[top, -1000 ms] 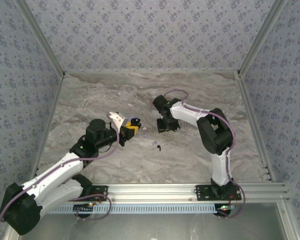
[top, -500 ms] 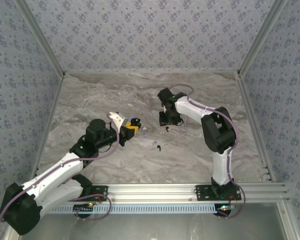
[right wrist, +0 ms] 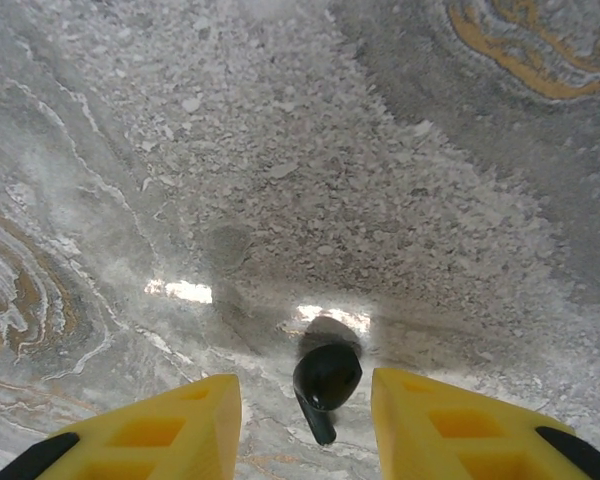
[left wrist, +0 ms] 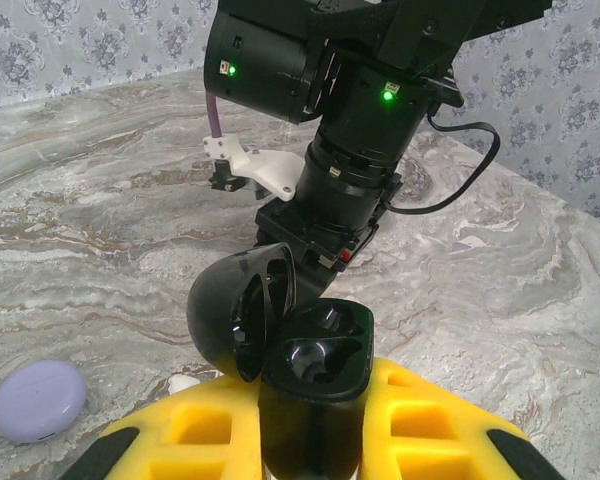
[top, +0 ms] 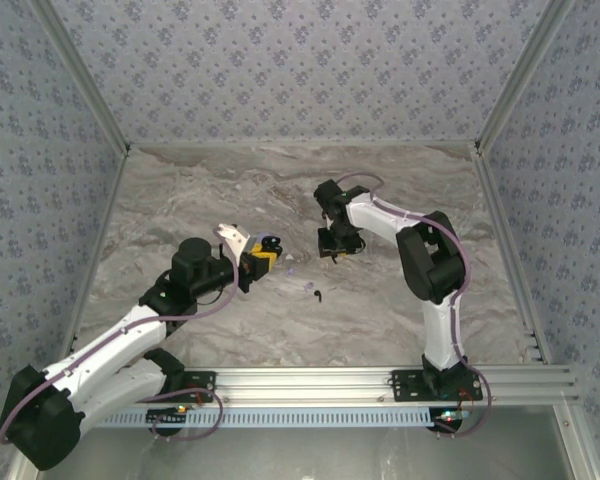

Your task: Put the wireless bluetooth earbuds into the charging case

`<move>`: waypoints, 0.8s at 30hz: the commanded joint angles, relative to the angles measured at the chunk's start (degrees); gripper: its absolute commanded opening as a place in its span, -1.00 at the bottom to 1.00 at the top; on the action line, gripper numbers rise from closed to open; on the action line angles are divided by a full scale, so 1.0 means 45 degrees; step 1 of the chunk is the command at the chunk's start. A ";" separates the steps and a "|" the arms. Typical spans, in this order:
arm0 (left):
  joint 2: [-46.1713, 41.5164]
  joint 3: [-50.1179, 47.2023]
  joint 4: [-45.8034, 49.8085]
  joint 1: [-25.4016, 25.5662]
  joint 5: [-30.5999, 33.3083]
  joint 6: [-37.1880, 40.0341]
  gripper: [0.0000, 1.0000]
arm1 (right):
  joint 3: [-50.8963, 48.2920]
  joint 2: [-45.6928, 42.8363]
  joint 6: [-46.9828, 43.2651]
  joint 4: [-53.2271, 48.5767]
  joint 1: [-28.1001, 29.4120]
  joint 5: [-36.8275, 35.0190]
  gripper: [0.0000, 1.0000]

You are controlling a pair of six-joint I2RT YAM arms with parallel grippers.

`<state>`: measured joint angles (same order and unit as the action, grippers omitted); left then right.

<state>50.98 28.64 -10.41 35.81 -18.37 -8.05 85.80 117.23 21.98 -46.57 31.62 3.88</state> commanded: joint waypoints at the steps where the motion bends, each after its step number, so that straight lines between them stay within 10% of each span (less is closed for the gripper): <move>1: -0.0267 0.0080 -0.0244 0.0111 0.0096 0.0045 -0.69 | 0.0367 0.0389 -0.0133 -0.0473 -0.0069 -0.0025 -0.21; 24: -0.0286 0.0118 -0.0215 0.0117 0.0101 0.0090 -0.69 | 0.0874 0.1329 -0.0128 -0.0697 -0.0261 0.0061 -0.29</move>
<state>50.98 28.64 -10.41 35.81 -18.37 -8.03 88.79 120.36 21.98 -49.10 31.09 3.92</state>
